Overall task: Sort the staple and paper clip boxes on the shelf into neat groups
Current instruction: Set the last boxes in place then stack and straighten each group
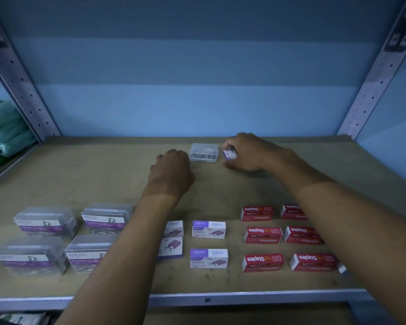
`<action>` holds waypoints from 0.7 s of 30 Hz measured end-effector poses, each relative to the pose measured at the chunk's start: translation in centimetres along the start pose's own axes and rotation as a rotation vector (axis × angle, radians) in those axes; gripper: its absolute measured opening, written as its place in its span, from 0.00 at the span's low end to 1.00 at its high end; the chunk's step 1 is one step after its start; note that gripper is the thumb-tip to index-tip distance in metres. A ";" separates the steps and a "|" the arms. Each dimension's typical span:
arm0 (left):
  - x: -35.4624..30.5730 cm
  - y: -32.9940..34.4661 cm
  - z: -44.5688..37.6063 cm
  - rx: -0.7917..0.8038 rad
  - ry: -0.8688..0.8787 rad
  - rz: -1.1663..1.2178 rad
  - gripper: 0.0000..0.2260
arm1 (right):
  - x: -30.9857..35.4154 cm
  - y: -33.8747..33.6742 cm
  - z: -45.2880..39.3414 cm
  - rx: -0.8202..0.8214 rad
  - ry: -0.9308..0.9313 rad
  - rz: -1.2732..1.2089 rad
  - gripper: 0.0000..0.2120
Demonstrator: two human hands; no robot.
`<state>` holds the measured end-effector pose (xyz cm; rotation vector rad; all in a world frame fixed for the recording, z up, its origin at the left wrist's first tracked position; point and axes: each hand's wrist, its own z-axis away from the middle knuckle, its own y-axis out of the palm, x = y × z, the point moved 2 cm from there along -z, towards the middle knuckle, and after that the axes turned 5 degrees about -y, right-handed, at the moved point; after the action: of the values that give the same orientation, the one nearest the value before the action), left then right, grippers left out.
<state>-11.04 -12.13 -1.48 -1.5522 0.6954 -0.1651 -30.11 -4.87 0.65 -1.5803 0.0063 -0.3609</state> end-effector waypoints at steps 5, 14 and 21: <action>0.2 -0.2 0.1 -0.050 0.020 0.086 0.10 | 0.2 0.0 0.2 -0.025 0.017 -0.034 0.17; -0.2 -1.4 1.2 0.016 0.050 0.213 0.10 | 0.3 -0.1 1.3 0.003 0.038 -0.097 0.21; -0.9 -2.2 2.4 0.066 0.130 0.271 0.09 | 0.2 -0.4 3.8 -0.016 0.024 -0.159 0.20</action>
<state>-9.85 -9.73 0.60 -1.3777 0.9861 -0.0852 -29.15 -1.23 1.08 -1.5964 -0.0989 -0.5056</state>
